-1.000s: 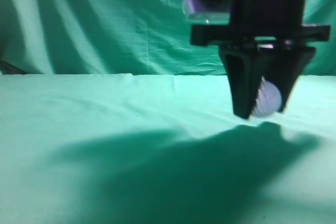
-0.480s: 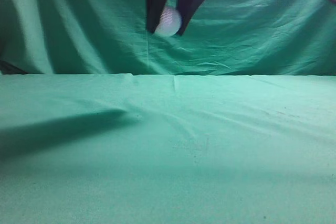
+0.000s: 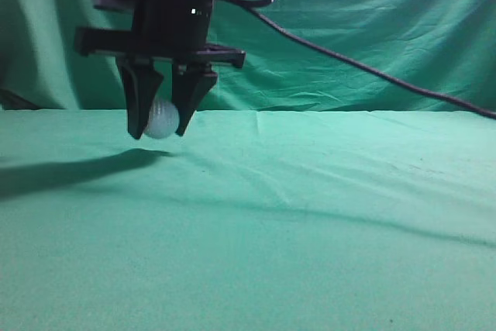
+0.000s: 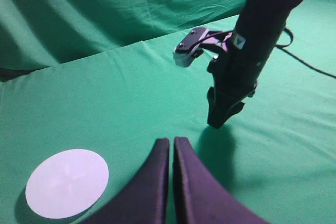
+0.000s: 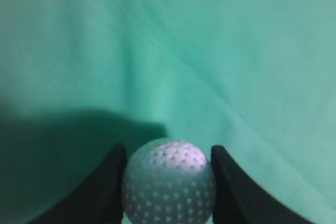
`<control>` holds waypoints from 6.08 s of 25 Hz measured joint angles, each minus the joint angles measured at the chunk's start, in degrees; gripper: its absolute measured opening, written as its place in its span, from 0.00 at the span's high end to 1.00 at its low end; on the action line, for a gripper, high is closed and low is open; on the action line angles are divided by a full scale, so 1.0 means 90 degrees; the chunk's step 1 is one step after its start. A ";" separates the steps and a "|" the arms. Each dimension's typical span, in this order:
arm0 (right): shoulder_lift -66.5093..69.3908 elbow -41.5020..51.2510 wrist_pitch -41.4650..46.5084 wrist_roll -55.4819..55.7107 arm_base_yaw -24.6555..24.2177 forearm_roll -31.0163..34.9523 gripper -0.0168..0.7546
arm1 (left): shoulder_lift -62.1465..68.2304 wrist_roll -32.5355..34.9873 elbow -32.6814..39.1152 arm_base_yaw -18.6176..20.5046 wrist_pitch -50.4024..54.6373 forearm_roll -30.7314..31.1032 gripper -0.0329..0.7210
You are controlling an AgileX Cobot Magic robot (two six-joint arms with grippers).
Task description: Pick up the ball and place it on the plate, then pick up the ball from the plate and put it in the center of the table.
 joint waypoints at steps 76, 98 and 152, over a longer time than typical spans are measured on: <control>-1.2254 0.9598 -0.2726 0.0764 0.0000 0.0220 0.91 | 0.0000 0.0024 0.1570 0.0000 -0.1440 -0.0503 0.96; -1.4758 1.2600 -0.4421 0.0764 -0.3861 -0.0095 0.91 | 0.0000 0.0024 0.1570 0.0000 -0.1440 -0.0503 0.96; -1.4767 1.2880 -0.4113 0.0764 -0.3927 -0.0161 0.91 | -0.1362 -0.1348 0.2446 0.0510 -0.1254 0.1888 0.96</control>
